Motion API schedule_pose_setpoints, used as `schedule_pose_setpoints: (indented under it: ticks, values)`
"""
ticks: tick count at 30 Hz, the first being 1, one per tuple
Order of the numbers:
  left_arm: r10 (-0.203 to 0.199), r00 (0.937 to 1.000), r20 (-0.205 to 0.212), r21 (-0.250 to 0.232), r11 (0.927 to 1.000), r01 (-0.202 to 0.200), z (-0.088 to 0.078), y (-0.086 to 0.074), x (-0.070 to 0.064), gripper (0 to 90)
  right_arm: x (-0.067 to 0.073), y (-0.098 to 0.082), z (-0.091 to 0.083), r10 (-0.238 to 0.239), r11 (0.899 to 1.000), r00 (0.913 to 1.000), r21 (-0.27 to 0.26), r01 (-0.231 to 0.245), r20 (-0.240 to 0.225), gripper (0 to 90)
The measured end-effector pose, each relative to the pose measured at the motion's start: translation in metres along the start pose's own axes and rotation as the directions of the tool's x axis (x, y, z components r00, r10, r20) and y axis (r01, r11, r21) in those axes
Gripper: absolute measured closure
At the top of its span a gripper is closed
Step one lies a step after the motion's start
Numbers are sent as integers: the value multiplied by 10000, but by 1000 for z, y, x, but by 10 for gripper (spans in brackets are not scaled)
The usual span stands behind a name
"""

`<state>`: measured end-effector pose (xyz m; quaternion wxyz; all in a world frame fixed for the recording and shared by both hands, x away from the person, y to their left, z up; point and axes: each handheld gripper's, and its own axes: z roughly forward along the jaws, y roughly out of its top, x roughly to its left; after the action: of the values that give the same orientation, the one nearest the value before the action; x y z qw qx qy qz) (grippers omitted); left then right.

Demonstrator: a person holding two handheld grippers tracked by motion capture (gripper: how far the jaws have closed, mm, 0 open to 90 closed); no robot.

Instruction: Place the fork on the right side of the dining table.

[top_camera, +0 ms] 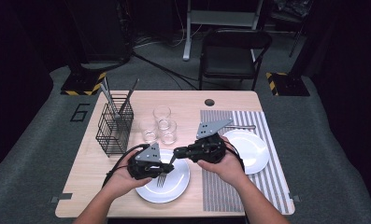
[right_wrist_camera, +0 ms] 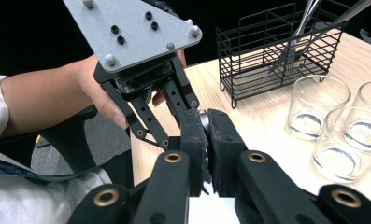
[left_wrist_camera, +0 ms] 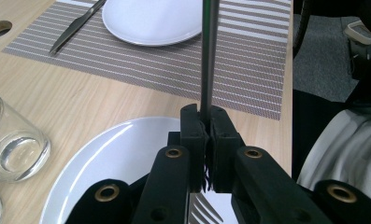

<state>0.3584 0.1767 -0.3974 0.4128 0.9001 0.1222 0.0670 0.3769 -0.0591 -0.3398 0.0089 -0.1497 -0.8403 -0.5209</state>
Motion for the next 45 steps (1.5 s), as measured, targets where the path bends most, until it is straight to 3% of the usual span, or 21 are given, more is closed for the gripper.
schedule_pose_setpoints:
  ticks: [14,25,30,35,45]
  values:
    - [-33,9997,-226,-238,9997,28,-3,0,3,840,4,1,-6,62,9998,9990,186,-70,445,873]
    - [22,9998,-186,-319,9995,-27,-3,2,4,830,7,-3,-13,453,9988,9970,182,-465,625,874]
    - [-133,9996,-261,-364,9993,124,-2,2,4,824,7,-4,-14,577,9982,9954,103,-587,770,874]
    - [-490,9982,-346,-432,9979,475,-1,0,7,742,7,-2,-16,720,9974,9913,-112,-712,1098,874]
    - [-751,9959,-507,-561,9958,722,-3,0,11,607,5,-6,-27,887,9961,9857,-141,-875,1430,874]
